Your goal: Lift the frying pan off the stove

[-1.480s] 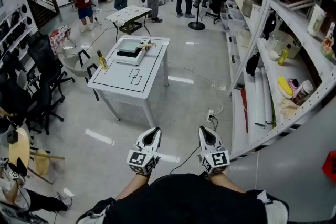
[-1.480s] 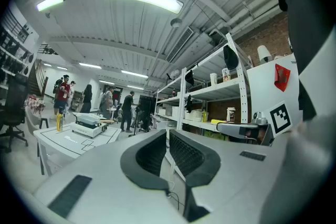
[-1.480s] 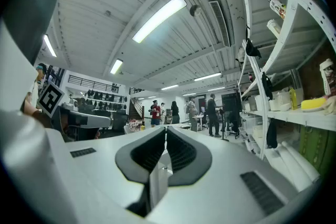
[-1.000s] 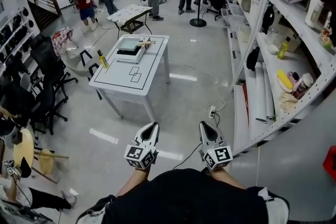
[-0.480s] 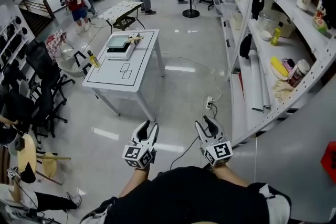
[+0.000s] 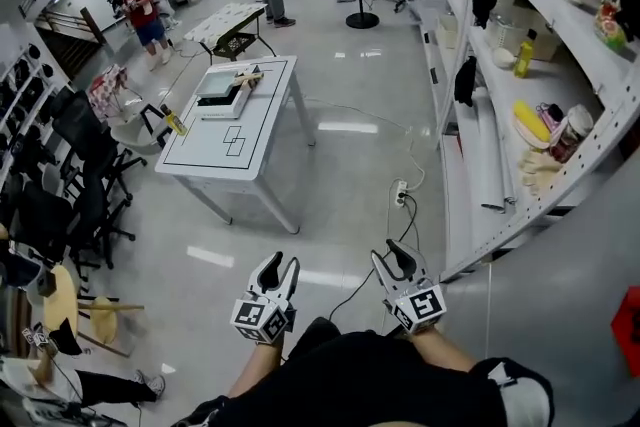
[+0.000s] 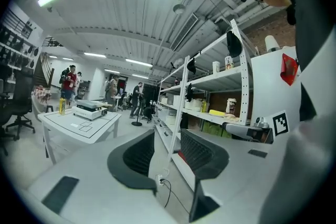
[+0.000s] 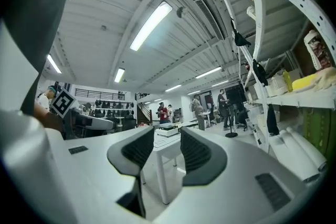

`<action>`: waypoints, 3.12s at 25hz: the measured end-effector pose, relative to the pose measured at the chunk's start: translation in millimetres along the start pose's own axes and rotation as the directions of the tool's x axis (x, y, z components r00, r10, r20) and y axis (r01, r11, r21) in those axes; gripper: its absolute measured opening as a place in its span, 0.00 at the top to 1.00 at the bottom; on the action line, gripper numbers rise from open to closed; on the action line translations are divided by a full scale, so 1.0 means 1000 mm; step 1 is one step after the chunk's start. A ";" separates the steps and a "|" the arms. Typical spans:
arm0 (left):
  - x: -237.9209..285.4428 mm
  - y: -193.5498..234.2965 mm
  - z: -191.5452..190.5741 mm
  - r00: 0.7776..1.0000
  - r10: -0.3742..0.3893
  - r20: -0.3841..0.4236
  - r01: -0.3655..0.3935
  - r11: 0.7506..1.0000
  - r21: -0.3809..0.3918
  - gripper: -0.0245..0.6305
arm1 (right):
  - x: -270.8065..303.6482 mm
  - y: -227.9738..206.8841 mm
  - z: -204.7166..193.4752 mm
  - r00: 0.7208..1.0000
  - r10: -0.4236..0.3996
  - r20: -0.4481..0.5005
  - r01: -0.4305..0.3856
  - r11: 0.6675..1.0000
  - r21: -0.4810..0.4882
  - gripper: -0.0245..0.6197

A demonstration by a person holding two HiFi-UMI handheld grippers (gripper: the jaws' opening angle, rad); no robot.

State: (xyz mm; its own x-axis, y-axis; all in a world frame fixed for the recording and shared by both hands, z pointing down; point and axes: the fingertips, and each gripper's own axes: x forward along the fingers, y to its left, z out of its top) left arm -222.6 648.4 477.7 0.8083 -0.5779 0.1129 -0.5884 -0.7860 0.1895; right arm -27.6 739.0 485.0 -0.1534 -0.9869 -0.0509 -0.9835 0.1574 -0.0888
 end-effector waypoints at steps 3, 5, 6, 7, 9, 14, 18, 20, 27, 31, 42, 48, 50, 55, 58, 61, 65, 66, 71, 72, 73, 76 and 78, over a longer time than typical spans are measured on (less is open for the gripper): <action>0.002 0.001 -0.005 1.000 0.006 -0.017 -0.006 1.000 -0.005 0.73 | 0.006 -0.004 -0.002 1.000 -0.001 0.008 0.001 1.000 0.012 0.72; 0.008 0.007 -0.010 1.000 0.009 -0.018 -0.009 1.000 -0.006 0.73 | 0.012 -0.009 -0.002 1.000 -0.004 0.012 0.004 1.000 0.014 0.72; 0.012 0.010 -0.013 1.000 0.009 -0.016 -0.009 1.000 -0.007 0.73 | 0.016 -0.012 -0.003 1.000 -0.005 0.012 0.005 1.000 0.015 0.72; 0.017 0.013 -0.014 1.000 0.006 -0.015 -0.006 1.000 -0.010 0.73 | 0.020 -0.015 -0.003 1.000 -0.005 0.012 0.005 1.000 0.016 0.72; 0.031 0.018 -0.013 1.000 -0.004 -0.012 0.004 1.000 -0.018 0.73 | 0.028 -0.022 -0.005 1.000 -0.009 0.005 0.009 1.000 0.013 0.72; 0.079 0.043 -0.001 1.000 -0.015 0.000 0.015 0.999 -0.044 0.73 | 0.063 -0.050 -0.005 0.999 -0.030 -0.021 0.030 1.000 -0.008 0.72; 0.119 0.069 0.016 0.999 -0.026 0.019 0.027 0.999 -0.042 0.73 | 0.102 -0.071 0.008 0.999 -0.039 -0.024 0.038 0.999 -0.037 0.72; 0.138 0.082 0.030 0.999 -0.032 0.030 0.033 0.998 -0.045 0.73 | 0.125 -0.081 0.016 0.999 -0.047 -0.014 0.046 0.998 -0.047 0.72; 0.194 0.138 0.054 0.995 -0.057 0.079 0.060 0.997 -0.048 0.73 | 0.213 -0.101 0.032 1.000 -0.028 0.009 0.028 0.997 -0.068 0.72; 0.214 0.160 0.048 0.995 -0.055 0.086 0.062 0.995 -0.077 0.73 | 0.242 -0.109 0.030 1.000 -0.018 -0.006 0.017 0.997 -0.076 0.72; 0.296 0.199 0.049 0.999 -0.001 0.042 0.006 0.994 -0.113 0.73 | 0.324 -0.182 0.024 1.000 0.011 -0.019 -0.012 0.999 -0.046 0.73; 0.380 0.216 0.071 0.997 0.063 0.033 -0.059 0.992 -0.115 0.73 | 0.389 -0.249 0.038 0.996 0.088 0.001 -0.088 0.996 -0.032 0.73; 0.406 0.220 0.085 0.995 0.090 0.047 -0.084 0.990 -0.114 0.73 | 0.407 -0.274 0.045 0.994 0.108 0.004 -0.108 0.994 -0.029 0.73; 0.459 0.230 0.107 0.987 0.141 0.074 -0.133 0.986 -0.104 0.73 | 0.452 -0.327 0.056 0.986 0.166 0.026 -0.164 0.985 -0.044 0.73; 0.478 0.241 0.113 0.981 0.171 0.094 -0.161 0.981 -0.105 0.73 | 0.478 -0.346 0.054 0.980 0.195 0.031 -0.193 0.980 -0.053 0.73; 0.490 0.256 0.111 0.976 0.197 0.098 -0.186 0.976 -0.113 0.73 | 0.502 -0.356 0.045 0.977 0.212 0.025 -0.211 0.977 -0.039 0.73; 0.506 0.285 0.108 0.966 0.239 0.098 -0.226 0.965 -0.130 0.73 | 0.539 -0.363 0.031 0.968 0.249 0.003 -0.249 0.968 -0.018 0.73; 0.511 0.294 0.108 0.963 0.251 0.099 -0.237 0.962 -0.138 0.73 | 0.550 -0.365 0.027 0.965 0.261 -0.003 -0.261 0.965 -0.020 0.73; 0.544 0.347 0.109 0.950 0.294 0.103 -0.276 0.948 -0.159 0.73 | 0.620 -0.376 0.015 0.953 0.302 -0.026 -0.303 0.953 -0.031 0.73; 0.552 0.359 0.112 0.949 0.298 0.104 -0.280 0.946 -0.162 0.73 | 0.637 -0.377 0.014 0.951 0.307 -0.027 -0.308 0.951 -0.031 0.73; 0.560 0.371 0.116 0.948 0.301 0.106 -0.282 0.946 -0.163 0.73 | 0.654 -0.378 0.013 0.949 0.313 -0.027 -0.313 0.949 -0.034 0.73; 0.583 0.406 0.132 0.944 0.308 0.120 -0.289 0.945 -0.157 0.73 | 0.705 -0.380 0.015 0.942 0.335 -0.031 -0.336 0.941 -0.043 0.73; 0.596 0.430 0.141 0.940 0.318 0.123 -0.298 0.942 -0.156 0.73 | 0.740 -0.378 0.016 0.934 0.355 -0.035 -0.356 0.934 -0.042 0.73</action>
State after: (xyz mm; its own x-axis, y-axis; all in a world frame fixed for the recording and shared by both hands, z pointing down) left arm 3.2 -64.7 489.0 0.5701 -0.8202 0.0466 -0.7918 -0.5335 0.2974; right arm 232.1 -50.2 464.6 -0.4955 -0.8675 -0.0441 -0.8676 0.4968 -0.0229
